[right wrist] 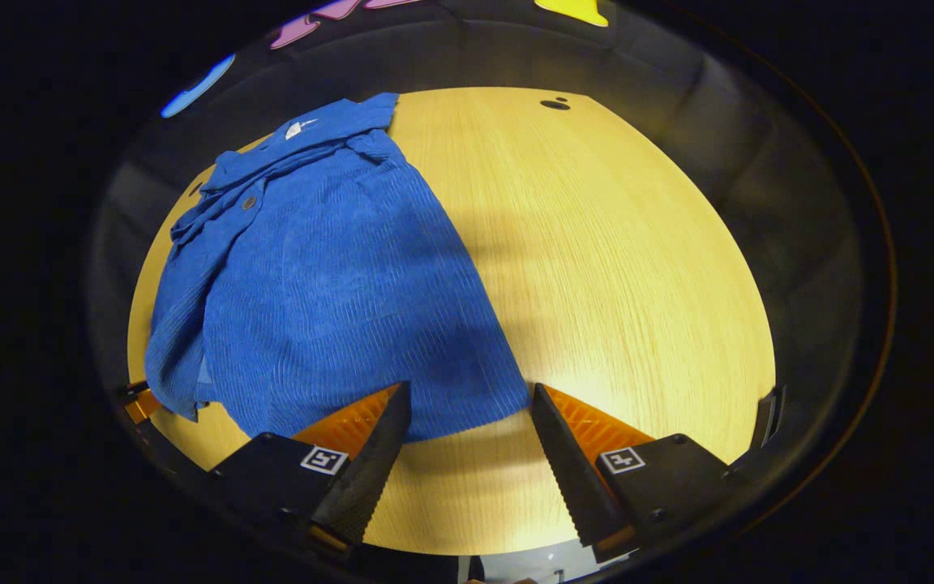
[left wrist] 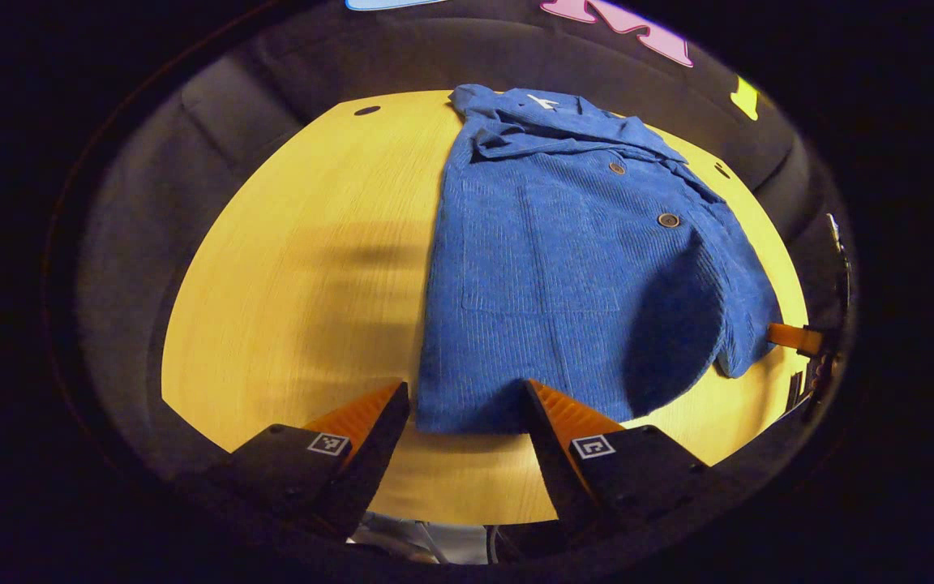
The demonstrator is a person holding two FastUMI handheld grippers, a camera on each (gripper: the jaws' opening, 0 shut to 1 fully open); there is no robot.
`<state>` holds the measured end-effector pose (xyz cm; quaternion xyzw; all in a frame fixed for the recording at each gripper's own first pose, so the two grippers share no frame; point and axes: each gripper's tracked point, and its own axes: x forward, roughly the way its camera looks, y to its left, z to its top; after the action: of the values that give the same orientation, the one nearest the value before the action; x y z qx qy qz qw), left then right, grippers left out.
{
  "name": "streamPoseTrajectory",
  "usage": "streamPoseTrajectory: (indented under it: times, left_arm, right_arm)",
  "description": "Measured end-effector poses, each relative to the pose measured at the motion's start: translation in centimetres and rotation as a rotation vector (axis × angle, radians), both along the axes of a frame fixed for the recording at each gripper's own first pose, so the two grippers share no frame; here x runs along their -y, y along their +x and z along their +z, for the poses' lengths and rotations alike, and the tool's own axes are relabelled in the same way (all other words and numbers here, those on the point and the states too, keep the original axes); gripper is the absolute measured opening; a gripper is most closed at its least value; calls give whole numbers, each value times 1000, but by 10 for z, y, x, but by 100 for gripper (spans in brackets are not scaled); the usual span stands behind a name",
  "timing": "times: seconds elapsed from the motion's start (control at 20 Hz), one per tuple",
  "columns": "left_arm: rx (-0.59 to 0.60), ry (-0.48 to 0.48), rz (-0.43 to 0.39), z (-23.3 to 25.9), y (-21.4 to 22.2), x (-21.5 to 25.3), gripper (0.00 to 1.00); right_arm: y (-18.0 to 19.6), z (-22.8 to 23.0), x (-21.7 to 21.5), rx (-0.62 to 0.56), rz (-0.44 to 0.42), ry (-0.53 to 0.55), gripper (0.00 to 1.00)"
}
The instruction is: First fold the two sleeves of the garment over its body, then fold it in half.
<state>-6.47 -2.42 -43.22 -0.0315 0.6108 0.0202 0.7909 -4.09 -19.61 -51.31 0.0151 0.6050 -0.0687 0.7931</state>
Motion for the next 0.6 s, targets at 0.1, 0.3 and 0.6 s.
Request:
streamPoseTrajectory:
  times: [0.1,0.3,0.6]
  left_arm:
    - [8,-3,-16,-3,1,6,86]
    - [29,-29,-33,-1,4,15,58]
    - [51,-130,-17,0,11,35,2]
  right_arm:
    - [0,-1,2,-20,-20,5,96]
    - [11,-1,-2,-27,-65,38,49]
    - [17,-4,-21,-18,-25,106,2]
